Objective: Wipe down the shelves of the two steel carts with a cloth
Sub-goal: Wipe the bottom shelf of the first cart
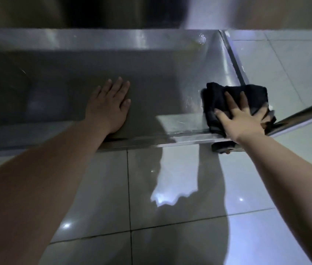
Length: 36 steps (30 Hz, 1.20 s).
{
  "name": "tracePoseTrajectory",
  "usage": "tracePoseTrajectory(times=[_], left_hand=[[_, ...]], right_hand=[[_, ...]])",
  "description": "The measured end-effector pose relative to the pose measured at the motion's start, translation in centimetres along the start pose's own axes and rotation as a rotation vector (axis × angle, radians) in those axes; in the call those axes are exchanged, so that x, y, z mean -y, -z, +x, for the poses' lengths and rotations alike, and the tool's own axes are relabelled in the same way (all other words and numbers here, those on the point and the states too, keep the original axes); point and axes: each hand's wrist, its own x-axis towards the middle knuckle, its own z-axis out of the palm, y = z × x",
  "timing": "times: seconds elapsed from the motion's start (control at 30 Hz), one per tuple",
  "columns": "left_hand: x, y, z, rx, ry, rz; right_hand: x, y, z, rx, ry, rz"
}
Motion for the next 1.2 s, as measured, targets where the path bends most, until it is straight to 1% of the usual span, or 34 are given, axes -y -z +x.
tracePoseTrajectory(times=[0.07,0.1,0.17,0.27,0.3,0.37,0.43,0.47,0.5,0.57,0.63,0.67,0.73,0.8,0.87,0.93,1.0,1.07,1.13,1.2], left_hand=[[-0.2,0.1,-0.1,0.009,0.011,-0.005],[-0.2,0.2,-0.2,0.020,0.013,0.005],[-0.2,0.5,0.2,0.067,0.008,0.001],[0.8,2.0,1.7,0.193,-0.002,-0.116],[1.3,2.7,2.1,0.242,-0.002,-0.163],[2.2,3.6,2.4,0.299,-0.016,-0.189],[2.2,3.6,2.0,0.282,-0.057,-0.135],[2.1,3.3,1.6,0.253,-0.081,-0.119],[2.1,3.0,1.2,0.204,-0.101,-0.115],[3.0,2.5,0.4,0.078,-0.102,-0.126],[5.5,2.2,-0.5,0.025,-0.036,-0.130],[6.8,1.9,-1.0,0.039,0.002,-0.119],[9.0,1.3,-2.1,0.088,0.065,-0.051],[9.9,1.0,-2.9,0.091,0.079,0.006],[9.6,1.0,-3.3,0.063,0.082,0.013],[9.4,1.1,-3.5,0.043,0.090,0.003],[9.6,1.3,-3.6,0.040,0.086,-0.005],[10.0,1.5,-3.5,0.046,0.070,-0.009],[10.3,1.7,-3.4,0.053,0.062,-0.004],[10.3,1.7,-3.6,0.038,0.060,0.027]], right_hand=[[1.8,-0.3,-1.0,-0.002,0.005,-0.005],[3.5,-0.6,-1.9,-0.002,0.056,-0.004],[8.3,-1.5,-4.7,-0.007,0.244,-0.011],[16.2,-3.4,-10.5,-0.033,0.540,-0.027],[17.9,-3.5,-11.5,-0.023,0.594,-0.031],[18.6,-3.3,-10.9,-0.004,0.647,-0.028],[15.9,-2.7,-8.4,0.006,0.625,-0.006],[13.7,-2.5,-6.9,0.013,0.568,-0.007],[11.2,-2.2,-5.3,0.014,0.480,-0.011],[6.1,-1.3,-2.6,0.028,0.237,0.007],[2.9,-0.2,-1.0,0.052,0.047,0.029],[2.2,0.2,-0.6,0.060,0.004,0.023],[2.4,0.2,-0.3,0.067,-0.026,0.019],[4.2,0.0,-0.2,0.052,-0.065,0.038],[6.8,0.2,0.1,0.055,-0.103,0.063],[10.3,0.5,0.4,0.066,-0.081,0.071],[14.6,0.2,-0.1,0.028,0.004,0.053],[19.8,-0.2,-1.3,-0.006,0.119,0.058],[25.0,-0.7,-3.1,0.004,0.261,0.059],[28.5,-1.4,-5.0,0.029,0.416,0.017]])
